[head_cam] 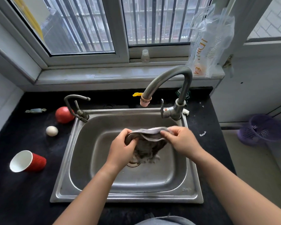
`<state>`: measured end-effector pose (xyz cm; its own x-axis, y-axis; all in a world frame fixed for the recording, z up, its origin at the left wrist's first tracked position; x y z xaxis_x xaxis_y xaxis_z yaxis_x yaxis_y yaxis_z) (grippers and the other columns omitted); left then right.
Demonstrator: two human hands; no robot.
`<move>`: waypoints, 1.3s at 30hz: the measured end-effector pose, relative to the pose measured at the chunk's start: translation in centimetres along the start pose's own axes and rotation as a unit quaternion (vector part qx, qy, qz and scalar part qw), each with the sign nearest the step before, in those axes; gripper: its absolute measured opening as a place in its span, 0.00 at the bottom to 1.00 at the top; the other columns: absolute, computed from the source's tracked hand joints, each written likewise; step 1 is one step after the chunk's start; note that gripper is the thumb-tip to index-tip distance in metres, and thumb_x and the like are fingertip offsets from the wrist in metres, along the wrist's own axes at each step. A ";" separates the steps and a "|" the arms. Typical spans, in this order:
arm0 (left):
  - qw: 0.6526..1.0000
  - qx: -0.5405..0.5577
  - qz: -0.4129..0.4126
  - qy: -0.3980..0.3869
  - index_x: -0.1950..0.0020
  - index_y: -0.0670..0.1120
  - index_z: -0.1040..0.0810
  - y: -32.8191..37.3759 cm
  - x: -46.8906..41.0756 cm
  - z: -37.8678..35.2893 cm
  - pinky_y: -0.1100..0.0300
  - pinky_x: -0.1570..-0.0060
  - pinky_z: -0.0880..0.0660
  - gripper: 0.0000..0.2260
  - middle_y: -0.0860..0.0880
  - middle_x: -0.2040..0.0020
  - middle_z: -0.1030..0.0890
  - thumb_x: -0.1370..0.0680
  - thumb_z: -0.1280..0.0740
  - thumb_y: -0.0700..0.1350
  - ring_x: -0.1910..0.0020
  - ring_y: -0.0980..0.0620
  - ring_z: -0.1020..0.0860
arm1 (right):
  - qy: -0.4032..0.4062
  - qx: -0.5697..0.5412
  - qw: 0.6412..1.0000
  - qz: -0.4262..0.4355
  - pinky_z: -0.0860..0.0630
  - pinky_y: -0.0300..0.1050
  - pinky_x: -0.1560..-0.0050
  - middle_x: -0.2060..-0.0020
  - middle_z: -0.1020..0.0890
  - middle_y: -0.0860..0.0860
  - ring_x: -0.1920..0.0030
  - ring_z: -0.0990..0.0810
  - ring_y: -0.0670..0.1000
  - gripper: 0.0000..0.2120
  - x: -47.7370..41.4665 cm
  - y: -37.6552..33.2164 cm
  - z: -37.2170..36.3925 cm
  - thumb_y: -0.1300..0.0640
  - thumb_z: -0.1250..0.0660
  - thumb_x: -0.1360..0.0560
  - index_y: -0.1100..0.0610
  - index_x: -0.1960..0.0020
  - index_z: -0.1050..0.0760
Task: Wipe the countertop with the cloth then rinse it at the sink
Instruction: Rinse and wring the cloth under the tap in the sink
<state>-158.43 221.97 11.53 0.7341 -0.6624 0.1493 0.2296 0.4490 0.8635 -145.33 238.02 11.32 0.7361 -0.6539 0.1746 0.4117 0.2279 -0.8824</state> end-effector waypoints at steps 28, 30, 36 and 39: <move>0.991 0.122 -0.012 -0.050 0.59 0.47 0.20 3.0 2.4 1.7 0.69 0.65 0.27 0.04 0.57 0.69 0.20 0.25 0.32 0.41 0.68 0.61 0.24 | 0.087 -0.134 0.984 0.082 0.27 0.37 0.60 0.68 0.20 0.44 0.64 0.24 0.43 0.07 1.5 -2.7 3.9 0.57 0.36 0.23 0.53 0.59 0.22; 0.995 0.094 -0.033 -0.011 0.58 0.47 0.20 4.0 2.8 1.7 0.69 0.66 0.27 0.02 0.57 0.69 0.20 0.25 0.31 0.42 0.68 0.61 0.24 | 0.070 -0.115 0.988 0.076 0.28 0.35 0.62 0.69 0.21 0.44 0.66 0.25 0.41 0.08 1.7 -2.7 4.2 0.57 0.36 0.23 0.53 0.61 0.24; 0.995 0.068 -0.061 0.037 0.57 0.49 0.20 6.7 4.9 0.0 0.62 0.64 0.23 0.01 0.53 0.67 0.20 0.25 0.31 0.45 0.67 0.58 0.22 | 0.065 -0.099 0.991 0.062 0.30 0.31 0.64 0.68 0.23 0.43 0.68 0.26 0.36 0.07 2.7 -2.6 6.9 0.50 0.33 0.26 0.52 0.59 0.26; 0.994 0.072 -0.068 0.049 0.58 0.50 0.21 8.1 5.6 -1.3 0.63 0.66 0.25 0.02 0.51 0.68 0.20 0.25 0.31 0.46 0.68 0.56 0.23 | 0.026 -0.044 0.998 0.034 0.26 0.39 0.58 0.64 0.20 0.47 0.63 0.22 0.44 0.12 3.5 -1.6 7.4 0.53 0.25 0.35 0.53 0.58 0.27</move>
<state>-151.63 222.63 18.76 0.7627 -0.6466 -0.0145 0.2421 0.2646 0.9335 -139.40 240.70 16.61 0.7304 -0.6767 0.0925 0.3114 0.2095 -0.9269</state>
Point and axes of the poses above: each hand's wrist, its own x-axis away from the middle knuckle, its own z-axis out of the back of the hand, y = z × x, the point moved 7 cm from there along -x, towards the middle knuckle
